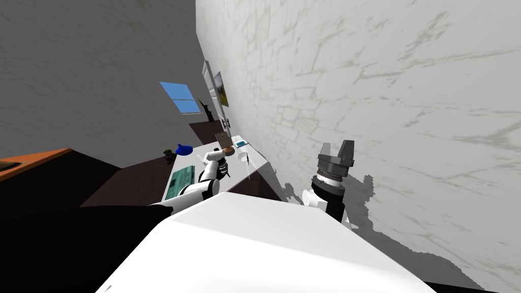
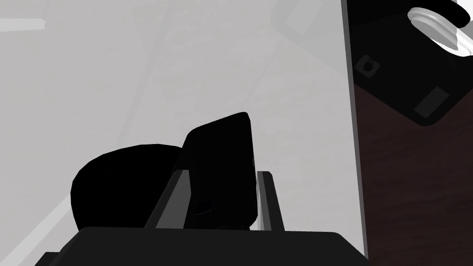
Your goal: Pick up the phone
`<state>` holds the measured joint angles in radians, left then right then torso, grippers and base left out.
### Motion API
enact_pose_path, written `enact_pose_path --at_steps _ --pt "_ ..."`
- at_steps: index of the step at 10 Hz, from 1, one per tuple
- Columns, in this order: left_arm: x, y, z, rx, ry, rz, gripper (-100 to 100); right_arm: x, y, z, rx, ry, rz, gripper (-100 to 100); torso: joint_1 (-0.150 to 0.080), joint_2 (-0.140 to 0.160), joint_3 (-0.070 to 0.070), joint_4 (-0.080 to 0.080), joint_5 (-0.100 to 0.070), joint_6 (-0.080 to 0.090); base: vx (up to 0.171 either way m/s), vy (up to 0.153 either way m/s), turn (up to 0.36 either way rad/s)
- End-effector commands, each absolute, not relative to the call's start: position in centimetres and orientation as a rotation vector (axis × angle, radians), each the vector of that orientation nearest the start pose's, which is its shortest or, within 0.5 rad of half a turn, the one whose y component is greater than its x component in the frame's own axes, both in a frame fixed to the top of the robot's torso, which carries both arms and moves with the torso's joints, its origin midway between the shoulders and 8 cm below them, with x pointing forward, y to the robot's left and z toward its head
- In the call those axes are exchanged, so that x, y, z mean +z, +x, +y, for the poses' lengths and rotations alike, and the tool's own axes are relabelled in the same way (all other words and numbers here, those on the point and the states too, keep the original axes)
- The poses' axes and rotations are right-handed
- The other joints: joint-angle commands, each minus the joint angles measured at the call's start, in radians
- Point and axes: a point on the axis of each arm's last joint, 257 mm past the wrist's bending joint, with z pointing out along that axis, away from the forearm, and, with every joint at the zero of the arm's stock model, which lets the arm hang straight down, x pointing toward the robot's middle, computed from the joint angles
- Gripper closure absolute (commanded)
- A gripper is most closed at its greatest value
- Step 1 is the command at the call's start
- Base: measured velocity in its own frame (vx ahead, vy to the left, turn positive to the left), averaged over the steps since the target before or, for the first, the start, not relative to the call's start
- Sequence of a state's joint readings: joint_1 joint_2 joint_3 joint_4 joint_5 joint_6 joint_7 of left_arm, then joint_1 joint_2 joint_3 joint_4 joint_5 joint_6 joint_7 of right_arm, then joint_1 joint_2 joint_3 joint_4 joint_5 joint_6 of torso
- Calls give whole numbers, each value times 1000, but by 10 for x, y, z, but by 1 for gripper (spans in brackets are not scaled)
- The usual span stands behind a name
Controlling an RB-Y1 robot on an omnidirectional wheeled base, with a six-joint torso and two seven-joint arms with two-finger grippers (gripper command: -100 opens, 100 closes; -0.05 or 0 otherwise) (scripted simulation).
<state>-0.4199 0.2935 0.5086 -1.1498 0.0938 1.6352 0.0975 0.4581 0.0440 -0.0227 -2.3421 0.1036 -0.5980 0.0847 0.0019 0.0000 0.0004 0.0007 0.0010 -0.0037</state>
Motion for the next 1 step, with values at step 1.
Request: enact_pose_path --at_steps 1 --pt "-415 376 409 -42 -2728 1563 0 80 314 -265 1184 437 516 0 0 0 0 0 0 0 0 0 0"
